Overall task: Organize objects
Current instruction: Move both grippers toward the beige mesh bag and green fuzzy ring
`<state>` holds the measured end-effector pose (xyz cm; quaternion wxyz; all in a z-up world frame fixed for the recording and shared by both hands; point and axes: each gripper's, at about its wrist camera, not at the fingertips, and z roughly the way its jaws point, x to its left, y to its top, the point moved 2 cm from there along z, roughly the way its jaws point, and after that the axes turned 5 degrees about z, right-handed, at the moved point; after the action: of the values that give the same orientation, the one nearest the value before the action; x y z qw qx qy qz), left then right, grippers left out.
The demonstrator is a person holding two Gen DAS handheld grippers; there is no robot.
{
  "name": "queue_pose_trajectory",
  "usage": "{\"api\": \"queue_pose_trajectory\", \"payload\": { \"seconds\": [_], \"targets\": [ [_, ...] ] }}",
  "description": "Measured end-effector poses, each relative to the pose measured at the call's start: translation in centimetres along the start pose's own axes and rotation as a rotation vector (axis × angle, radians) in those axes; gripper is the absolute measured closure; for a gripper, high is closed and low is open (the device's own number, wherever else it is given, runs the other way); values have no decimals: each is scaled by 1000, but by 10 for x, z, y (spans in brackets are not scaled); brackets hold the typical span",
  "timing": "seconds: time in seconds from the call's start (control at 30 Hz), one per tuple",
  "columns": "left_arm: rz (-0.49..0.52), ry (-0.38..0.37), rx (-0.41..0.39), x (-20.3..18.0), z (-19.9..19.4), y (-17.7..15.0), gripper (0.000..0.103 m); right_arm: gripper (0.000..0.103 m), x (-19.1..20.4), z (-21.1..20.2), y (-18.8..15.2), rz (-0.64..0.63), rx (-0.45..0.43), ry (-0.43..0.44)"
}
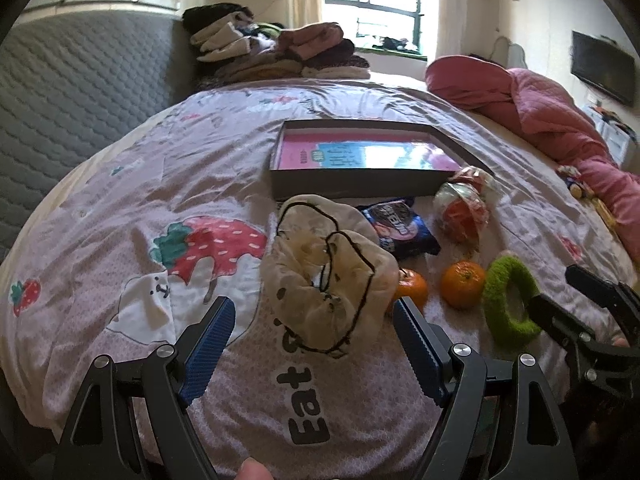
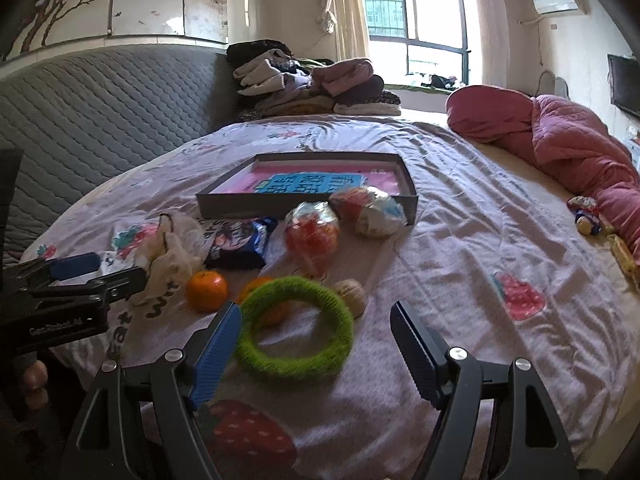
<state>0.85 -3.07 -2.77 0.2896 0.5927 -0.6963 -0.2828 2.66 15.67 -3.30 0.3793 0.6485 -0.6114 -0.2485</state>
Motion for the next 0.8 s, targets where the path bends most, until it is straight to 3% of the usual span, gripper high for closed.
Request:
{"api": "queue_pose_trajectory", "payload": {
  "seconds": [0.23,0.53,0.8],
  "targets": [
    [33,-22,12,-5,2,-6,21,27,5,11,-17,-17,76,1],
    [66,6,7,-11,10,-10,21,27,2,14,-21,-24,75,-32],
    [84,14,-11,-16,14,-7,21,27,-1,23,-16,9,101,-7]
  ]
}}
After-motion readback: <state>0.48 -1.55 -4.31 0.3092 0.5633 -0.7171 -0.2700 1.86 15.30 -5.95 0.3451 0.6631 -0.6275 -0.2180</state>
